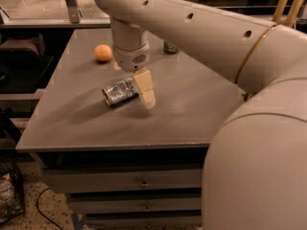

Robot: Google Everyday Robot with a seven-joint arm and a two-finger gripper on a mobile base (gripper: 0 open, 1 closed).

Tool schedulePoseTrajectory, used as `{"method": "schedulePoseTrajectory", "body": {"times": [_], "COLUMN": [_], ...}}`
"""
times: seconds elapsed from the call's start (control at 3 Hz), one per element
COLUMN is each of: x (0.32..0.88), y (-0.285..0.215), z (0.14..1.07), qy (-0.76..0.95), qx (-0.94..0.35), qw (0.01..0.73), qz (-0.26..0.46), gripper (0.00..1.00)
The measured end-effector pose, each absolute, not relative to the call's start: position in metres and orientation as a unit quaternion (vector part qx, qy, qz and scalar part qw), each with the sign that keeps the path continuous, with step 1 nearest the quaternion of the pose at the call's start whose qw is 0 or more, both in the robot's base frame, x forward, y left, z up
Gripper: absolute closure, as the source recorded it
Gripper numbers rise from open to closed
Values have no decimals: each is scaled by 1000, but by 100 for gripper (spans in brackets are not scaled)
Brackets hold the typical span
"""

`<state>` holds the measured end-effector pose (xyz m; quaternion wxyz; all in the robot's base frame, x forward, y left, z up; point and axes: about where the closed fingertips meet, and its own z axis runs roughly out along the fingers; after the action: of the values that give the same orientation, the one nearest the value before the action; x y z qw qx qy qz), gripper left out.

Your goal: Knock redbull can over

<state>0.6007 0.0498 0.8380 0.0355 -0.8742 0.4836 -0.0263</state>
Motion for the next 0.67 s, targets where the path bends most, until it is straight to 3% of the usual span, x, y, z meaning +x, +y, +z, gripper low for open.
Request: {"method": "schedulePoseTrajectory", "body": {"times": [0.67], "x": [586], "y": [-7], "z": [861], "qy": [524], "qx": [-844], "qw": [110], "qz": [-14], "gripper": [0]}}
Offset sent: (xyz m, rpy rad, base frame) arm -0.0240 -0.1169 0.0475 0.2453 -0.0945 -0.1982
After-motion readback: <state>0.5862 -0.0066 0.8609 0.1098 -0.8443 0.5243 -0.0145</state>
